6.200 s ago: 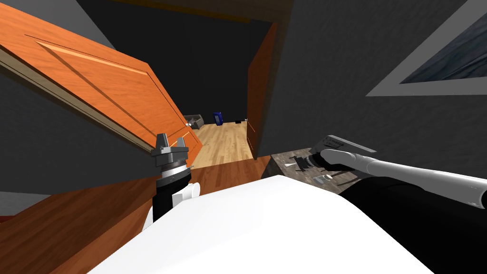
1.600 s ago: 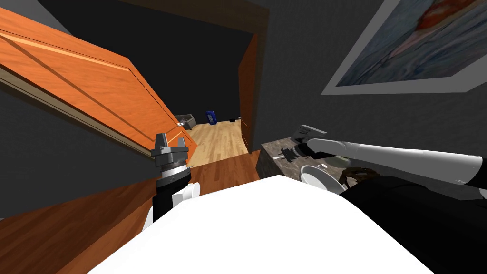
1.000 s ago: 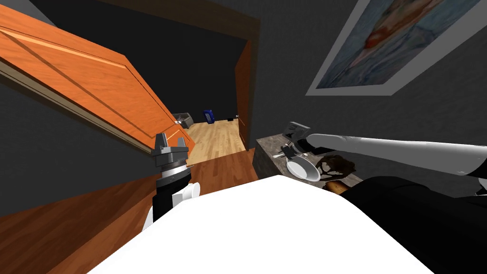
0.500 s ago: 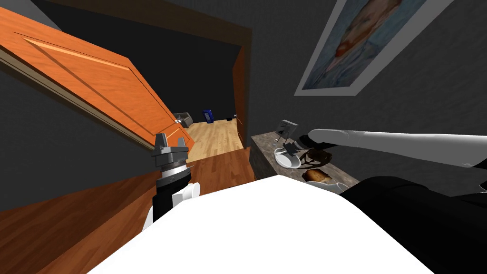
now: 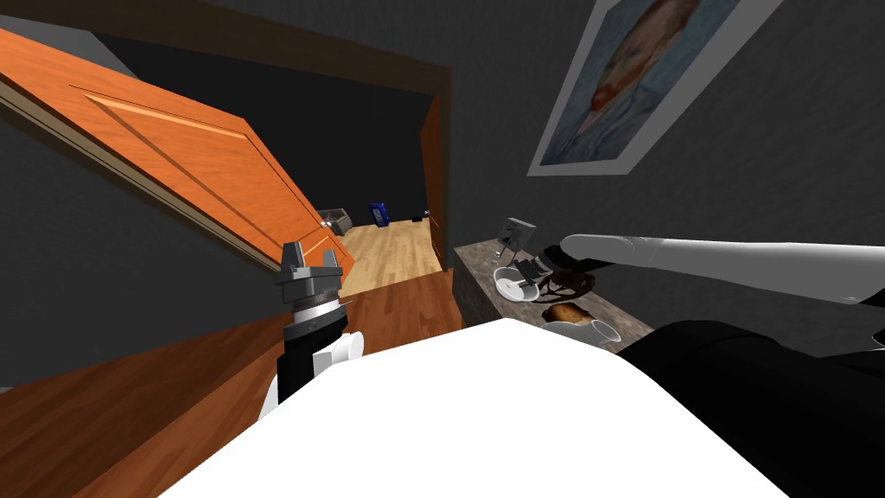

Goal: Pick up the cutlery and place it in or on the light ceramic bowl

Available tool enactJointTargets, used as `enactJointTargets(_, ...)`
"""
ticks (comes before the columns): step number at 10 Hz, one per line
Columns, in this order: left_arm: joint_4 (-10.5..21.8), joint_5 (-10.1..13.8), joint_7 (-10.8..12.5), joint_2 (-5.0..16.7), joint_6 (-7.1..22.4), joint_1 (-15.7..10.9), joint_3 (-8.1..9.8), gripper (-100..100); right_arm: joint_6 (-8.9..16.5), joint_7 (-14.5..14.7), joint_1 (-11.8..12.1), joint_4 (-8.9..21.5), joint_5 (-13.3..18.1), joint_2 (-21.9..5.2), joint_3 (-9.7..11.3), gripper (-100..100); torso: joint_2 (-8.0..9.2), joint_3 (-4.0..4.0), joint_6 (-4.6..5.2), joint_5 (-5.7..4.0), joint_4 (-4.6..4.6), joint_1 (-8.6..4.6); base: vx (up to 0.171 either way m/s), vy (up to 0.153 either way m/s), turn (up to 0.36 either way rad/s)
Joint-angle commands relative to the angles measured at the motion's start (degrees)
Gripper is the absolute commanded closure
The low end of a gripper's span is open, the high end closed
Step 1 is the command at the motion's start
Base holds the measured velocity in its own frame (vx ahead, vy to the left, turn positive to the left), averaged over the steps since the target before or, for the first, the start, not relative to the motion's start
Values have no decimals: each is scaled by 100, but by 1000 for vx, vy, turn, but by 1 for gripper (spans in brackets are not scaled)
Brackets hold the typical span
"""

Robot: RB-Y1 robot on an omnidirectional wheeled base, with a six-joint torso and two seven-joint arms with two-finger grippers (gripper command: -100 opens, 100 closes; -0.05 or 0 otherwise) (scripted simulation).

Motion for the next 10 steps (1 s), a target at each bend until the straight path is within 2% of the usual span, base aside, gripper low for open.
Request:
enactJointTargets(1,0,0,0,0,0,0,0,0,0,0,0,0,0,0,0,-100,0,0,0,0,0,0,0,0,0)
enactJointTargets(2,0,0,0,0,0,0,0,0,-4,0,5,1,1,0,5,0,-4,-1,-5,1,1,3,0,0,0)
enactJointTargets(3,0,0,0,0,0,0,0,0,-163,-116,-96,-46,-130,-155,-137,-100,-6,-3,-5,2,1,5,-8,-21,-69)
enactJointTargets(5,0,0,0,0,0,0,0,0,-321,-233,-197,-93,-262,-311,-280,-100,-4,-1,-6,2,2,-3,-17,-36,-54)
enactJointTargets(6,0,0,0,0,0,0,0,0,-321,-233,-197,-93,-262,-311,-280,-100,-2,0,-6,1,2,-3,-15,-19,-3)
enactJointTargets(7,0,0,0,0,0,0,0,0,-479,-350,-298,-140,-393,-467,-422,-100,-2,0,-6,1,2,0,-18,-25,-68)
enactJointTargets(8,0,0,0,0,0,0,0,0,-531,-389,-332,-156,-437,-519,-470,-100,-2,0,-5,3,3,0,-17,-31,-52)
enactJointTargets(10,0,0,0,0,0,0,0,0,-516,-371,-336,-148,-428,-506,-449,-100,-4,-1,-6,1,2,0,-4,-15,1)
